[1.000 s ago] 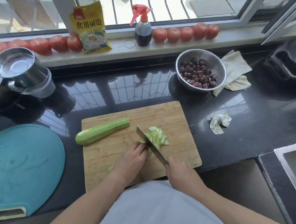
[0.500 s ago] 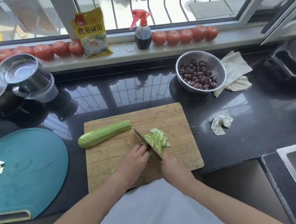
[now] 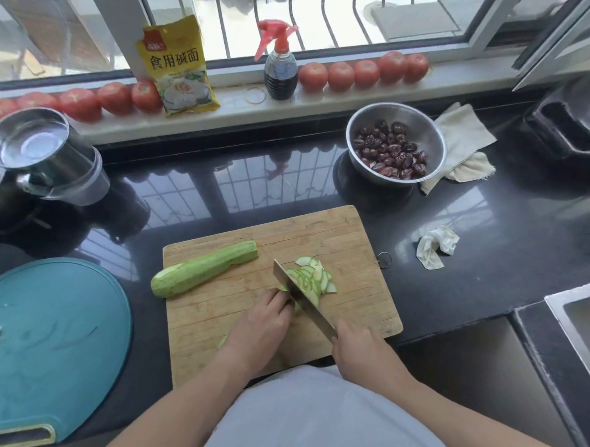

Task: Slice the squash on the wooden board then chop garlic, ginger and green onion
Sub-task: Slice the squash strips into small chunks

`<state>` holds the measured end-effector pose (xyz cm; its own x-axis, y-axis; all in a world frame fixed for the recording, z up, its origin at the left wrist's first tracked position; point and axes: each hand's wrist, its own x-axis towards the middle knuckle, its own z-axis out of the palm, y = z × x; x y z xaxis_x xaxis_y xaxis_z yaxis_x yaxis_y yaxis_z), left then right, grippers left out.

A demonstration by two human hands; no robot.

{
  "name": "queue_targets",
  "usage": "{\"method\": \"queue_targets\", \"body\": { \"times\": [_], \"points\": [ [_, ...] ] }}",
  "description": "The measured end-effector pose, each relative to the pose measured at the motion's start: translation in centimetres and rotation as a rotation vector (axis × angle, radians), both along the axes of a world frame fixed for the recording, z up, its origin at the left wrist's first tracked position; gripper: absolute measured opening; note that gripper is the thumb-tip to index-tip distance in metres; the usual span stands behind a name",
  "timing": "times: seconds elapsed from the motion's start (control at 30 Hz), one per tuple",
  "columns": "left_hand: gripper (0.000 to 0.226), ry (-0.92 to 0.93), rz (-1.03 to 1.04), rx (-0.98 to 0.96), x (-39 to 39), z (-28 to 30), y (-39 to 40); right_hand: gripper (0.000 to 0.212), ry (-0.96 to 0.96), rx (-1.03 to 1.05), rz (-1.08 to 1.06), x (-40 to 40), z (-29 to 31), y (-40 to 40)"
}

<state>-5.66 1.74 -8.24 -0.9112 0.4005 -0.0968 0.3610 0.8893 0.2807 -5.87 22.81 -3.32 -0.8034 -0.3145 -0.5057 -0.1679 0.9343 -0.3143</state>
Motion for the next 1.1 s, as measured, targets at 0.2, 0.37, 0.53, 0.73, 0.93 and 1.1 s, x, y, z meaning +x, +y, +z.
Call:
{"method": "queue_targets", "body": {
  "times": [0.2,0.37,0.53,0.73,0.93,1.1],
  "points": [
    [0.04,-0.024,-0.007,-0.01,-0.1,0.0,0.0,0.011,0.033,0.079,0.046,-0.1,-0.6,-0.3],
    [0.039,-0.05,-0.016,-0.051,-0.1,0.2,0.0,0.01,0.042,0.05,0.022,-1.7,-2.4,-2.3],
    [0.035,0.002,0.013,-0.049,0.3,0.5,0.1,0.013,0.055,-0.073,-0.072,-1.3,-2.3,-1.6],
    [0.039,0.038,0.006,-0.02,0.2,0.0,0.0,0.012,0.037,-0.03,-0.012,-0.2,-1.1,-0.1],
    [0.042,0.053,0.013,-0.013,0.1,-0.6,0.0,0.009,0.03,0.028,0.039,-0.1,-0.5,-0.4],
    [0.042,0.088,-0.002,-0.026,0.0,0.2,0.1,0.009,-0.002,0.052,0.022,-0.1,-0.5,-0.4]
  ]
}}
